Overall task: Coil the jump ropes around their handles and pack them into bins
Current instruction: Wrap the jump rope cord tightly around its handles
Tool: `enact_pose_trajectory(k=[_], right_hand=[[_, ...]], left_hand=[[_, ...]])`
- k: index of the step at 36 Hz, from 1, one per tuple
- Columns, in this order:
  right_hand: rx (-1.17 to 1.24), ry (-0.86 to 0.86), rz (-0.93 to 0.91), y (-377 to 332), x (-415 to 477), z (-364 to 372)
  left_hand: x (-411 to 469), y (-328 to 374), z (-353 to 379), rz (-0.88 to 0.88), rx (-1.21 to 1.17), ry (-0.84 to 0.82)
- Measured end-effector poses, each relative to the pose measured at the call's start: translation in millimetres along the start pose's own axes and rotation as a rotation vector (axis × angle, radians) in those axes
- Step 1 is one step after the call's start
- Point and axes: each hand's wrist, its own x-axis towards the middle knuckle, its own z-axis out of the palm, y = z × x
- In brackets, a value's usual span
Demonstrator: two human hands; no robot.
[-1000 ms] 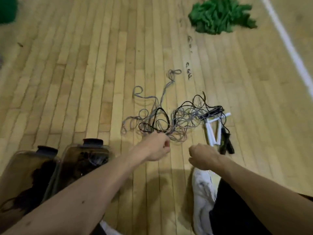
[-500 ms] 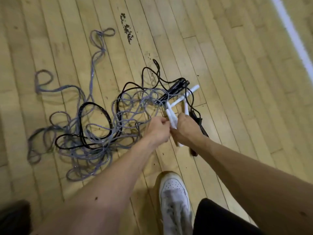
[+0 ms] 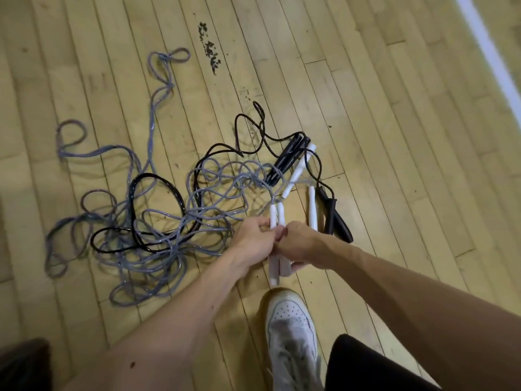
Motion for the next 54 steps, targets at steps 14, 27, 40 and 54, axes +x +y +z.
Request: enact_pose_trajectory(k=[14,27,40,54], right_hand=[[-0.243,-0.095,0.041,6.2,-128.7,-24.5],[-0.861,-0.029,0.032,18.2,-85.0,-21.7],[-1.283,0.17,-0.234,41.3,-6.9,-27.8],[-1.326,0.145,-0.31,55.4,24.8,-15.4]], left_hand=[[-112.4,27.1,-32.7,0.033,-0.063,-0.031],[-85.6,7.5,-38.5,0.112,0.04,0.051],[-7.6,77.4,-27.1,0.026,-0.491,-0.149],[35.6,56.2,-29.8,-0.001,-0.581,-0.212]])
